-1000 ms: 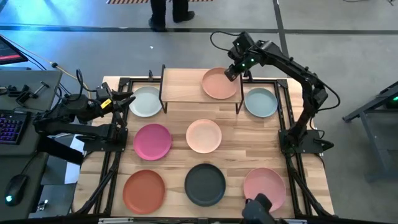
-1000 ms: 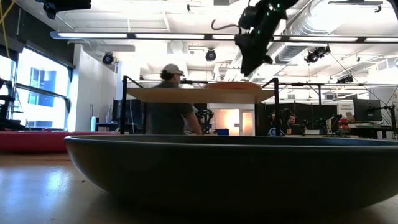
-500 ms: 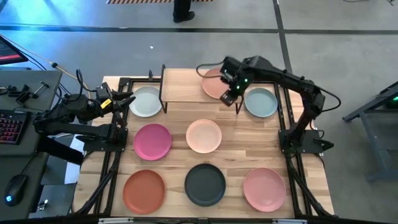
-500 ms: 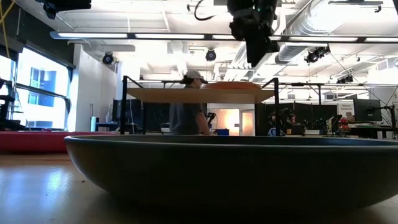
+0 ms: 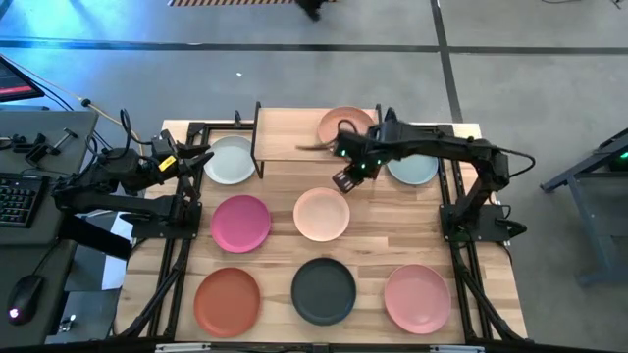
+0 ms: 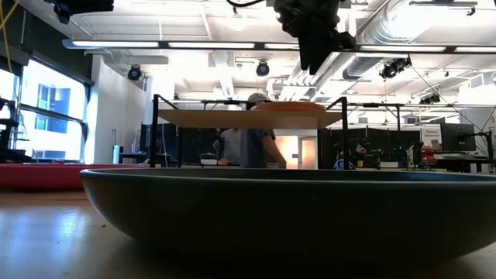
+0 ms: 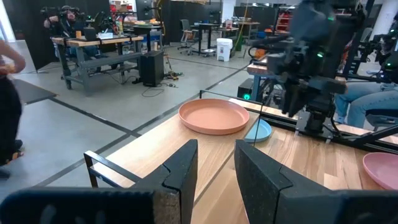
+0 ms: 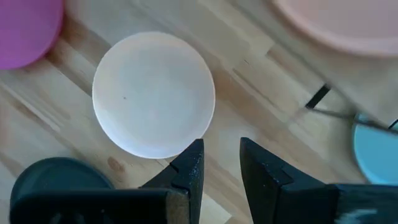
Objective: Place and stack plates onto a shelf
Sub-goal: Stack the light orange plate on top of the brown plate on the shelf
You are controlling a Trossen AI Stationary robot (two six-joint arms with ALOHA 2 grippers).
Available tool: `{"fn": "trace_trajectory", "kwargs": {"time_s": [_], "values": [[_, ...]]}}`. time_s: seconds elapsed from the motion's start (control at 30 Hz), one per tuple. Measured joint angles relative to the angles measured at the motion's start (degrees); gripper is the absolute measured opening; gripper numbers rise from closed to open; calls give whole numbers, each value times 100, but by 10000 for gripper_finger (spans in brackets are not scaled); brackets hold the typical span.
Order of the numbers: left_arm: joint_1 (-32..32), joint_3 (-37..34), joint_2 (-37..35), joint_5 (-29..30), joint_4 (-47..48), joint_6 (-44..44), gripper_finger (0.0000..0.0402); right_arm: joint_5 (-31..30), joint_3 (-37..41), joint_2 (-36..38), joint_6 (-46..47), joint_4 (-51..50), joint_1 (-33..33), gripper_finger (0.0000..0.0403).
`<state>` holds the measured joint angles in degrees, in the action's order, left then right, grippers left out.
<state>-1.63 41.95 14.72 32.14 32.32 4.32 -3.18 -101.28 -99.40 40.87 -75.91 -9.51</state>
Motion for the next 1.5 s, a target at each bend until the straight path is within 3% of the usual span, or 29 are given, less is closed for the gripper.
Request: {"fn": "trace_trajectory", "kwargs": {"time_s": [0.3,0.47,0.8,1.17,1.5], "values": [[-2,-2,0,55,-6,2,96,-78,1220,-55,1385,1009,652,83],[0,-2,0,7,-7,7,96,127,2152,-55,2008,1954,795,83],[0,-2,0,-4,-6,10,96,-35,3422,-57,2769,3255,844,83],[-1,-2,0,-4,-2,148,96,-132,4026,-101,2789,4535,839,83],[-1,-2,0,-2,2,149,96,-202,4034,-358,2831,4569,839,83]]}}
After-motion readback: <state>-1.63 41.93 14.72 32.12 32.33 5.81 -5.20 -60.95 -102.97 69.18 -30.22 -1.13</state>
